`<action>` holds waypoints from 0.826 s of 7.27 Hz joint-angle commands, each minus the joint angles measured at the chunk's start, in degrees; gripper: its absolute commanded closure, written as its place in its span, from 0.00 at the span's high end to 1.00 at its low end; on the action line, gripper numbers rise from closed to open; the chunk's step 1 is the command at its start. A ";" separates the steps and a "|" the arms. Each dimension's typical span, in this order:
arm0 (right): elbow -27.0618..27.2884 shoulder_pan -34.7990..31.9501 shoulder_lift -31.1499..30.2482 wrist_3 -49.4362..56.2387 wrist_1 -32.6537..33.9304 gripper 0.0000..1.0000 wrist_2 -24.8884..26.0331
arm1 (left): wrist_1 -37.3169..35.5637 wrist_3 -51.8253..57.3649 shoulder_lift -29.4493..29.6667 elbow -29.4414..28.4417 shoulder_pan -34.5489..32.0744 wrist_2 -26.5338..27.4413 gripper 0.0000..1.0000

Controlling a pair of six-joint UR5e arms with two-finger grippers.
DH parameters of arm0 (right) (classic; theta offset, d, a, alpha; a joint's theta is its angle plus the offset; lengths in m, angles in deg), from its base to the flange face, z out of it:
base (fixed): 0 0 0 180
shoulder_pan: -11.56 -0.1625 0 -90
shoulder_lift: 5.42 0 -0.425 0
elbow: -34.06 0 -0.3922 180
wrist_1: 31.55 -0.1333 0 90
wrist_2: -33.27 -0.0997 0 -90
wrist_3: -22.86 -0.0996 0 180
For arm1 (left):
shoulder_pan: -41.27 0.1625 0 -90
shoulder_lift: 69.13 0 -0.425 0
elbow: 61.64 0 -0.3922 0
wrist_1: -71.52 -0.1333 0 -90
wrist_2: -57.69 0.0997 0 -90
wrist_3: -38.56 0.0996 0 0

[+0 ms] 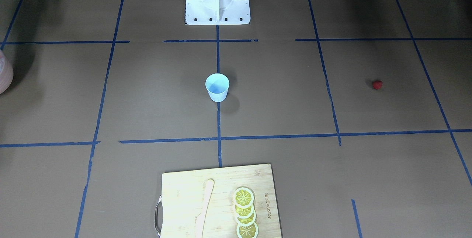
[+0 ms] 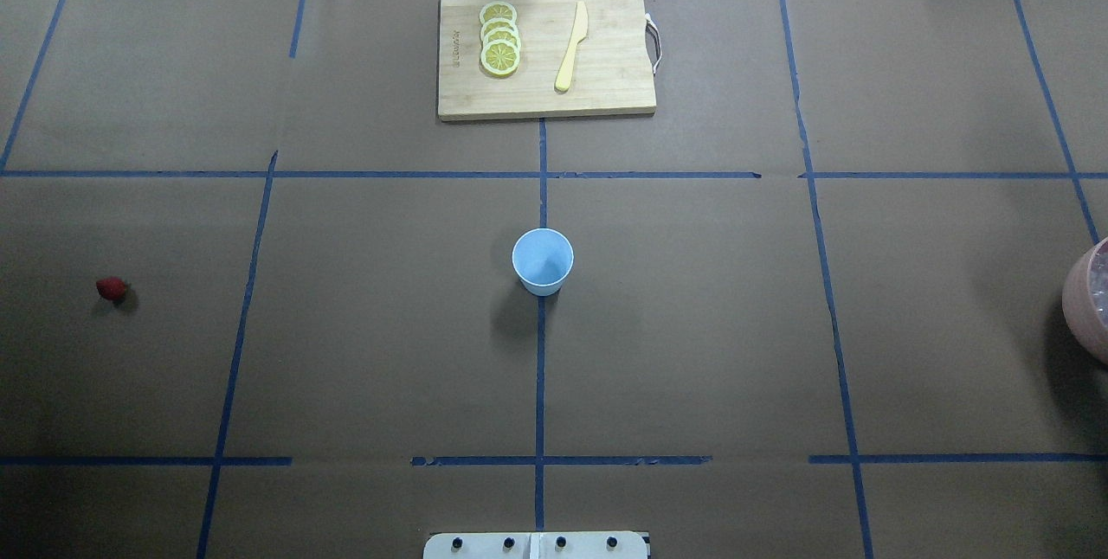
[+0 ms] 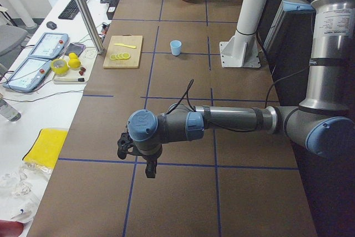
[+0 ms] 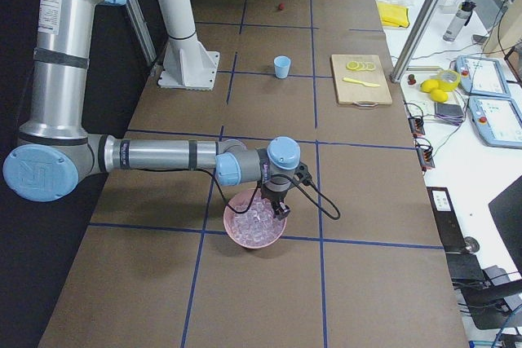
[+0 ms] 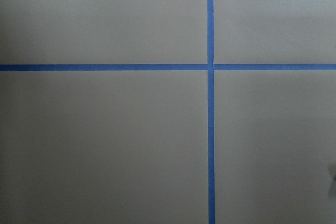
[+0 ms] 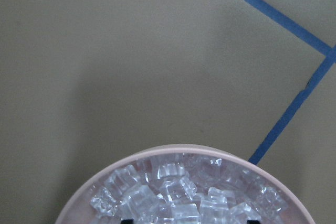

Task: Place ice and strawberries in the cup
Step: 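Lower the right gripper into the bowl and grasp an ice cube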

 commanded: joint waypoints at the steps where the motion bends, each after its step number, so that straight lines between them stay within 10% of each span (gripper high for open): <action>1: -1.00 0.06 -0.12 0.10 0.70 0.76 0.20 | 0.00 0.00 0.00 0.03 0.00 -0.05 1.00; 6: -1.70 0.15 -0.56 0.10 0.62 0.63 0.55 | -0.08 0.00 0.00 0.38 -0.17 -0.05 1.00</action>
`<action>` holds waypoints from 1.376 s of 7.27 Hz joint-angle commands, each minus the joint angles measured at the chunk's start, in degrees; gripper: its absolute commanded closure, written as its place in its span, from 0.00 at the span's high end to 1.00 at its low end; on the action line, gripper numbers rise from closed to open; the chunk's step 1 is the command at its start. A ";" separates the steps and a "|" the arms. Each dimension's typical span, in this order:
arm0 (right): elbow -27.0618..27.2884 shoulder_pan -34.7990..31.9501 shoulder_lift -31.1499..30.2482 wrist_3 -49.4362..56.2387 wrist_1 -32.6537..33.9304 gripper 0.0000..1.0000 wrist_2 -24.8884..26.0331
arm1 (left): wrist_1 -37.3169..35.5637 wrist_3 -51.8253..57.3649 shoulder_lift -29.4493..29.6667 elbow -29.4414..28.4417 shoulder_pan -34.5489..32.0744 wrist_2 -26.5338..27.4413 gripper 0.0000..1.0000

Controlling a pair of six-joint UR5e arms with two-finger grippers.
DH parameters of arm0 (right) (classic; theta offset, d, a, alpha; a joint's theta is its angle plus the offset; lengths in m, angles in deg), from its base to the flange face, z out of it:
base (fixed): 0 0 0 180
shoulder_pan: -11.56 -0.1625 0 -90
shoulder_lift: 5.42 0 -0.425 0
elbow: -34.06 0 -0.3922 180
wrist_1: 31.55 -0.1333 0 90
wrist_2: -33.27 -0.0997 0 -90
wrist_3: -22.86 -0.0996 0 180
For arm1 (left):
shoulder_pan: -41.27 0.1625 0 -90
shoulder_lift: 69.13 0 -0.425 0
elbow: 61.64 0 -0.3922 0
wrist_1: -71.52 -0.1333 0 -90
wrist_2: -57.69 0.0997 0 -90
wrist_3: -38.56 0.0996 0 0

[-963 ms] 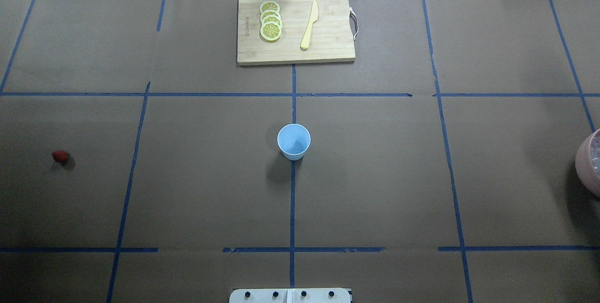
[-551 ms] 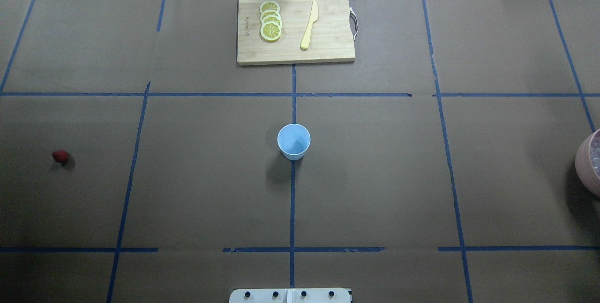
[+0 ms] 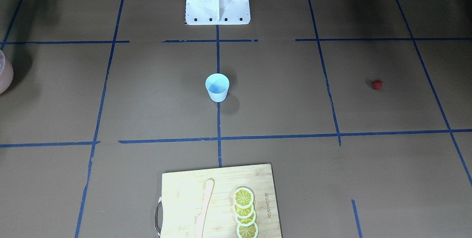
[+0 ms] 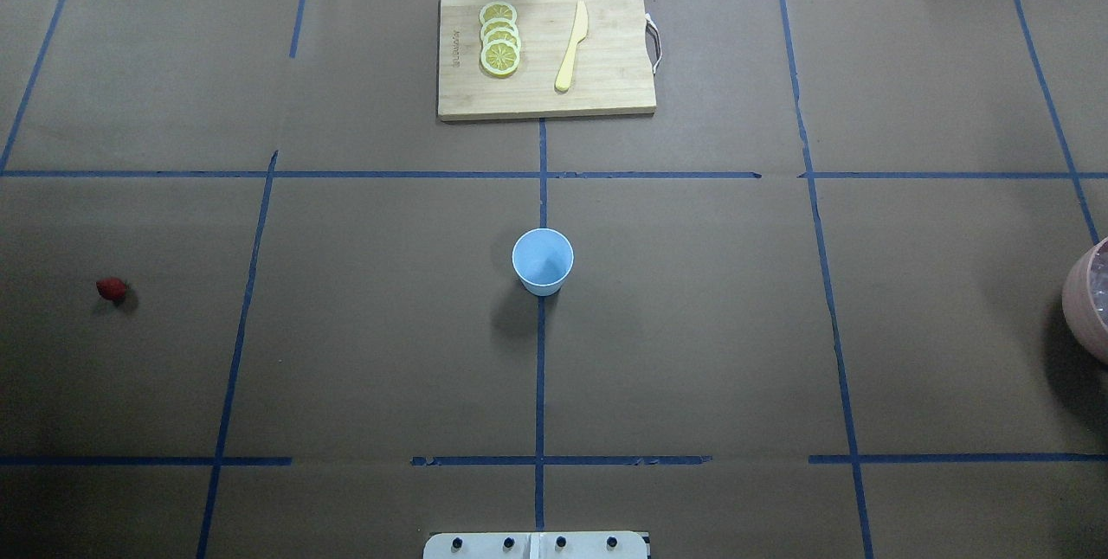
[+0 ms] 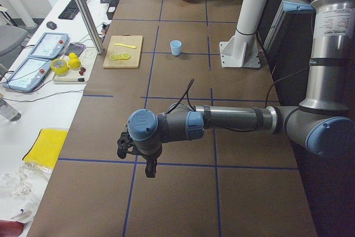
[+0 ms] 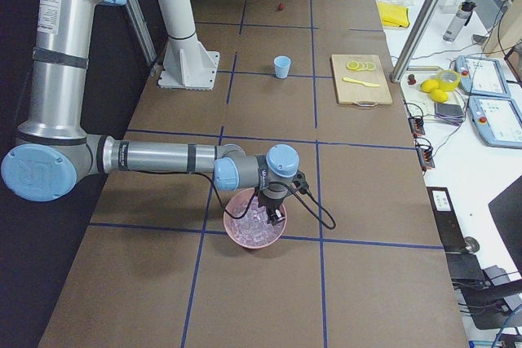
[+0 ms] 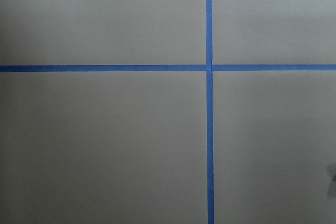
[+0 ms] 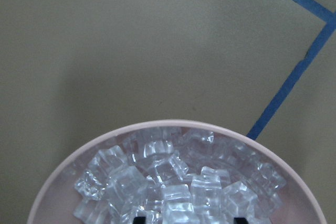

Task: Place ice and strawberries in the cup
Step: 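Lower the right gripper into the bowl and grasp an ice cube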

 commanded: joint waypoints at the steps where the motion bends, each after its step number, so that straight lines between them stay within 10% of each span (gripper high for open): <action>1: -0.48 0.03 -0.05 0.00 -0.07 0.63 -0.05 | -0.07 0.00 0.00 0.14 -0.08 0.00 1.00; 10: -0.92 1.52 -0.49 -0.09 -0.24 0.62 -0.40 | -0.07 0.00 0.00 0.14 -0.08 0.00 1.00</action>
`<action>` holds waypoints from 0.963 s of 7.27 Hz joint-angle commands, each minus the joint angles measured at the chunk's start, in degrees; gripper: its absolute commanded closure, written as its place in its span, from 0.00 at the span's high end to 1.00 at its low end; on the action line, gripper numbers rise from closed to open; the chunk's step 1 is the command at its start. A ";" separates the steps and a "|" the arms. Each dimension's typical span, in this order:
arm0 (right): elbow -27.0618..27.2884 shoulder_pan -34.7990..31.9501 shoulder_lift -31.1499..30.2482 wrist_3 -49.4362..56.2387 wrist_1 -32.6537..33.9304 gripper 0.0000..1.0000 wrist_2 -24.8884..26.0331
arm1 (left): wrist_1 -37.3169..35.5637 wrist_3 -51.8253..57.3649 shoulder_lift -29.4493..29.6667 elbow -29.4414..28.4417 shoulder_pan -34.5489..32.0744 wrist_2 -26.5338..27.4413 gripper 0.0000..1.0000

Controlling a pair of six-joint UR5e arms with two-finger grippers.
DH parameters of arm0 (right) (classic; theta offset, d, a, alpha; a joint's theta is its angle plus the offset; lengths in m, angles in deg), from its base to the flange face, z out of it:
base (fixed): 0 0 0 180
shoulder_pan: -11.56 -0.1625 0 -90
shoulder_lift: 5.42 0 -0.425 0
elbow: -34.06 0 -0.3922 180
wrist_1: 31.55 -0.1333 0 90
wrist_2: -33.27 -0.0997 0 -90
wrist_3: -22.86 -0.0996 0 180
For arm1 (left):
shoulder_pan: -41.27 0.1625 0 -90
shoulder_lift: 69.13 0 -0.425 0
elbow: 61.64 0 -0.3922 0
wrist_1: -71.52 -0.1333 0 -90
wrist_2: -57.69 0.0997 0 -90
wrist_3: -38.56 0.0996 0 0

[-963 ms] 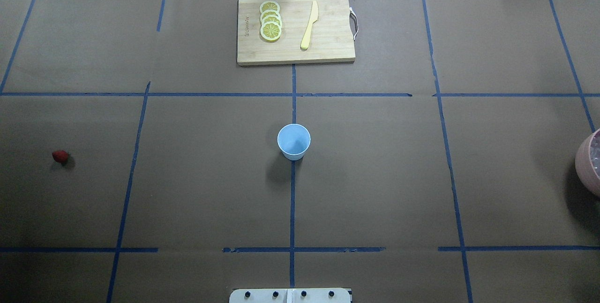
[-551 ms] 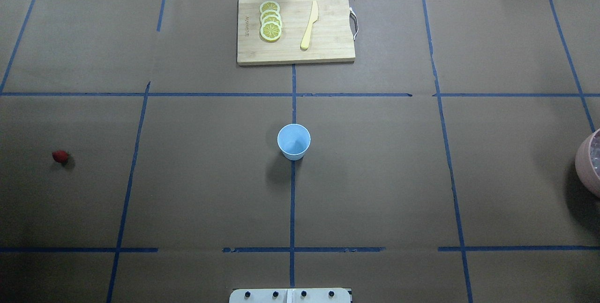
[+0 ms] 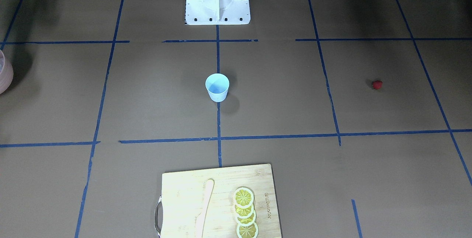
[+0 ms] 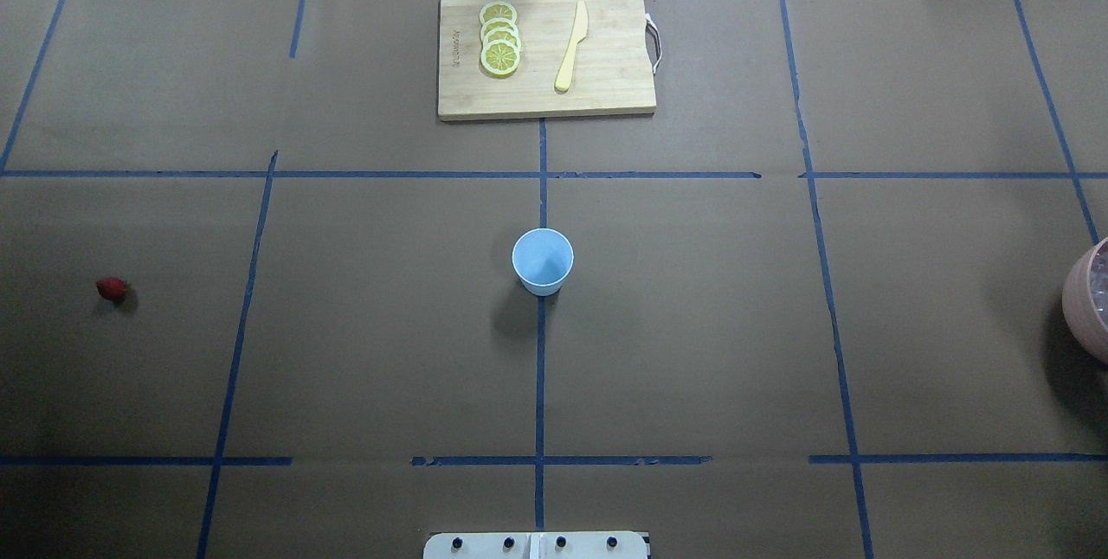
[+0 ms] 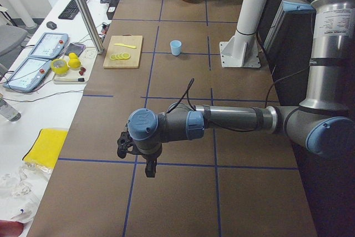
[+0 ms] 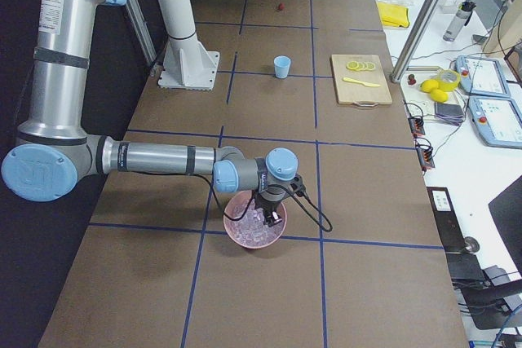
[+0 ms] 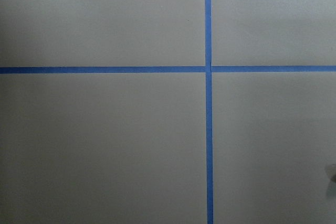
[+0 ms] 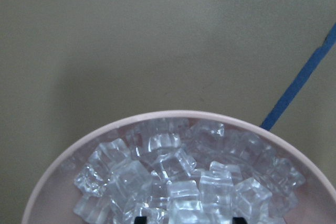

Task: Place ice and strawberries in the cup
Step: 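Lower the right gripper into the bowl and grasp an ice cube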

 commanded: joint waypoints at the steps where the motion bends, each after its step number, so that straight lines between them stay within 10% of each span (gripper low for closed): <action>1: -0.06 0.18 -0.17 0.00 0.02 0.62 -0.13 | 0.00 0.00 0.00 0.00 0.00 0.00 1.00; 7: -0.06 0.27 -0.17 0.00 0.11 0.51 0.05 | -0.09 0.00 0.00 -0.09 0.00 -0.52 1.00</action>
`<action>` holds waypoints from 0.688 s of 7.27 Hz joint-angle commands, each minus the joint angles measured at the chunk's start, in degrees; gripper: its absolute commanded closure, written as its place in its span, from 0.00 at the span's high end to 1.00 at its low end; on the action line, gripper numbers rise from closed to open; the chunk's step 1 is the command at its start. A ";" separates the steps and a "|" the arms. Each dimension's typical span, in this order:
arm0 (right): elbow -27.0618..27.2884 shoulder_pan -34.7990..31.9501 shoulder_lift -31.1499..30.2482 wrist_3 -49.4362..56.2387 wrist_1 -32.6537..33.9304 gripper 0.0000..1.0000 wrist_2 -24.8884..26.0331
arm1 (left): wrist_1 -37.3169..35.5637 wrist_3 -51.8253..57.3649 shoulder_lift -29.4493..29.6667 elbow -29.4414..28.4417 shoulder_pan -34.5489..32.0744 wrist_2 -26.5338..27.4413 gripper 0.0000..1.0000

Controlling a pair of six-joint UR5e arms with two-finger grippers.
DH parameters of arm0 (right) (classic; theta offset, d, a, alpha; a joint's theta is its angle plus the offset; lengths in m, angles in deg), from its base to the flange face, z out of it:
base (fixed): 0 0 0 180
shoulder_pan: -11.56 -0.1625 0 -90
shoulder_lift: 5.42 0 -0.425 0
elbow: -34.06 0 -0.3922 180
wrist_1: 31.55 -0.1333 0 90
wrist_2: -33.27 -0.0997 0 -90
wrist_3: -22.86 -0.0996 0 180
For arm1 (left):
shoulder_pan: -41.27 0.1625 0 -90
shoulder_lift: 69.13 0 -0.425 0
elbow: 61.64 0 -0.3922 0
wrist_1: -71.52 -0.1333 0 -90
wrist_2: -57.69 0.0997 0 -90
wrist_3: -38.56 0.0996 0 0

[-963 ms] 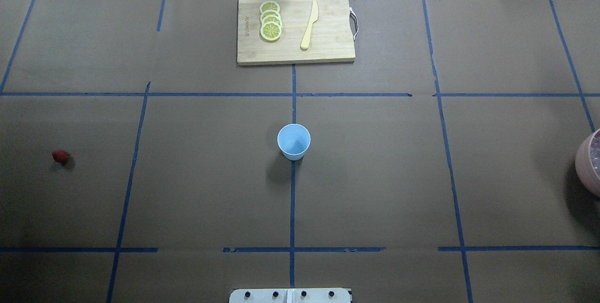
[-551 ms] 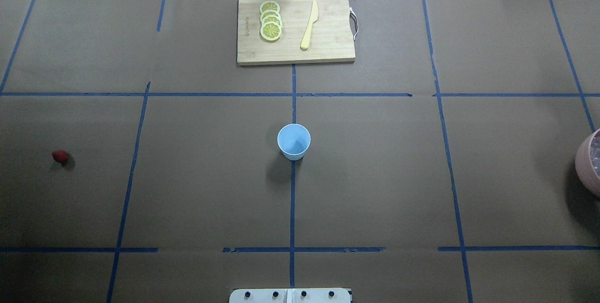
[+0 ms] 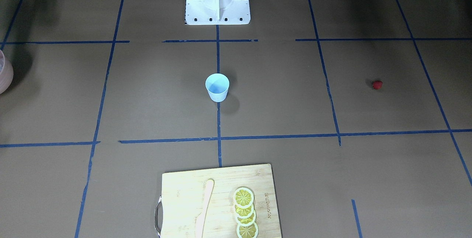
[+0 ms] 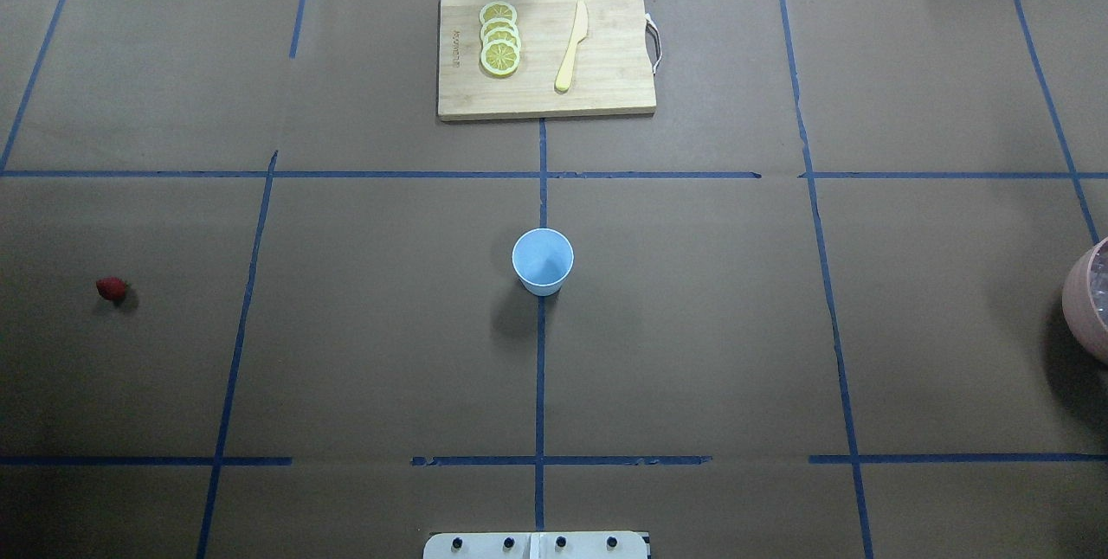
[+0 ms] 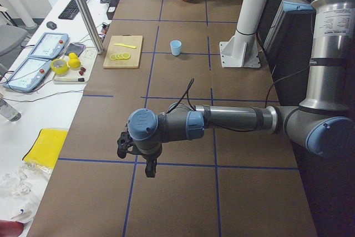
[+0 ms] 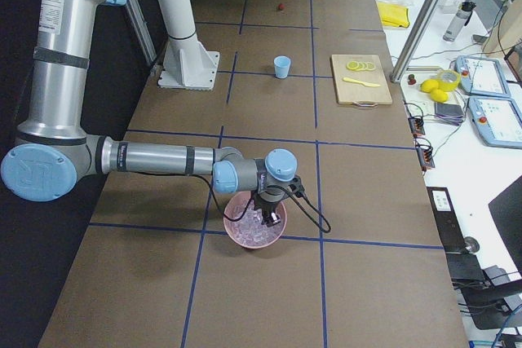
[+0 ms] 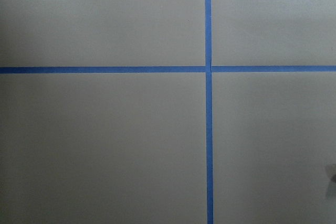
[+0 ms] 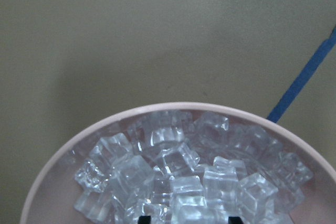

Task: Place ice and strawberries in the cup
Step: 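Lower the right gripper into the bowl and grasp an ice cube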

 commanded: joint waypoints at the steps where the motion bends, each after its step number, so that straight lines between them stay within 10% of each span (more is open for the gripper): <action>1: 0.00 0.03 0.00 0.00 0.09 0.44 0.07 | -0.07 0.00 -0.09 -0.04 0.00 -1.88 1.00; 5: 0.44 -0.06 0.09 0.09 0.00 0.02 -0.28 | -0.07 0.00 -0.35 0.05 0.00 -1.98 1.00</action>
